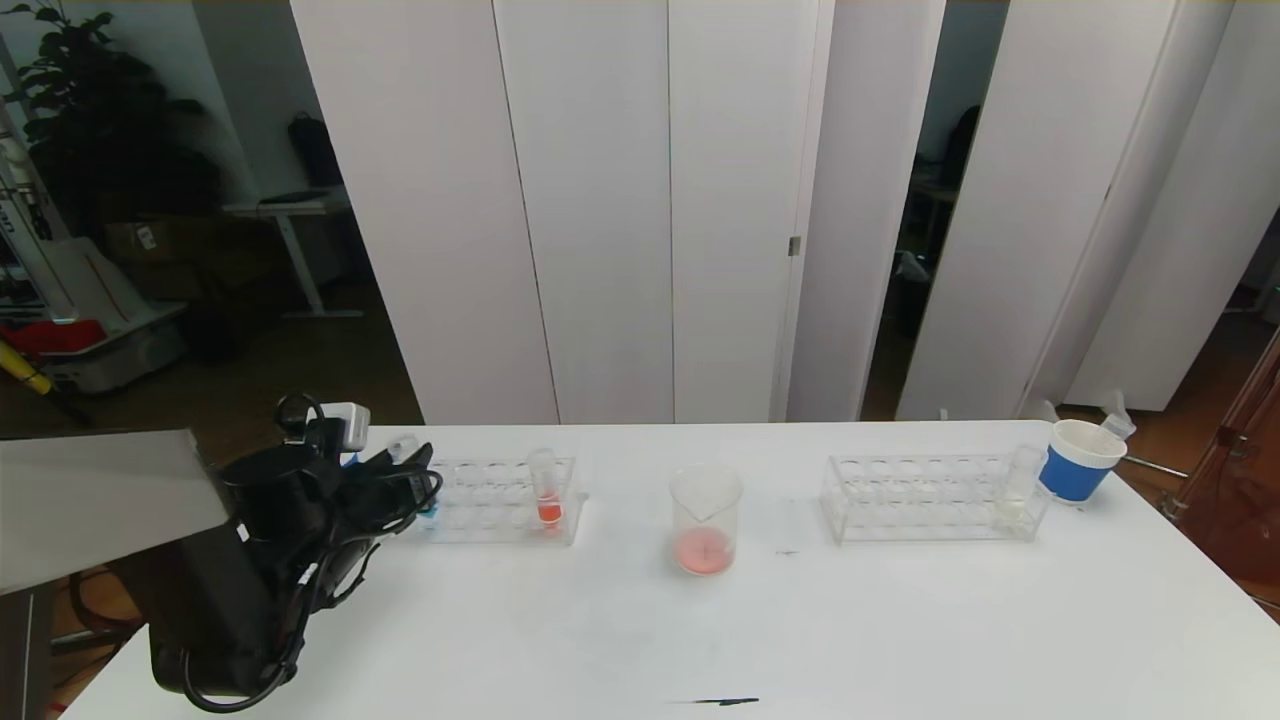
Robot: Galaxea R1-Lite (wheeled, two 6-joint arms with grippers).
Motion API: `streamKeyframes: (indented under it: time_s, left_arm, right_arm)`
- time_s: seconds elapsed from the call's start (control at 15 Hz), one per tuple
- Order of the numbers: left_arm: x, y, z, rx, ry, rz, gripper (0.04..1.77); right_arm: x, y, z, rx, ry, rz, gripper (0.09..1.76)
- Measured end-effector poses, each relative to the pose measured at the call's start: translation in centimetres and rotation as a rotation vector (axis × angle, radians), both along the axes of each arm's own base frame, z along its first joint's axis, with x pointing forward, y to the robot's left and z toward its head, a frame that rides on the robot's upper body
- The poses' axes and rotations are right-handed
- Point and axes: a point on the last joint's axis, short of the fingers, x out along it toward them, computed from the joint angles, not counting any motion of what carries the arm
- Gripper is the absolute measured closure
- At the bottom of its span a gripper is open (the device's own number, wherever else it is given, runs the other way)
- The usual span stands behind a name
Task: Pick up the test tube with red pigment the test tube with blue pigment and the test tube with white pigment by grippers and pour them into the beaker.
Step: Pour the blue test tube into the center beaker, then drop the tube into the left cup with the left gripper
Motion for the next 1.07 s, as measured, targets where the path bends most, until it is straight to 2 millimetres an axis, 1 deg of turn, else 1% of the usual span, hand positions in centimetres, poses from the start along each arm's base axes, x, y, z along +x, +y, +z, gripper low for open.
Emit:
streamKeyframes:
  time_s: [0.47,0.8,0.93,1.07]
  left_arm:
    - [0.7,0.0,2.5,0.029,-0.1,-0.006,1.24]
    - [0.5,-0.1,4.4,0.03,-0.121,-0.012,1.24]
    - [0.5,-0.1,5.8,0.029,-0.105,-0.025,1.24]
    - [0.6,-0.2,7.8,0.029,-0.097,-0.031,1.24]
  right_arm:
    - [0.0,0.0,0.0,0.0,0.0,0.0,0.1]
    - [0.0,0.0,0.0,0.0,0.0,0.0,0.1]
    - [0.0,0.0,0.0,0.0,0.0,0.0,0.1]
    - [0.0,0.0,0.0,0.0,0.0,0.0,0.1]
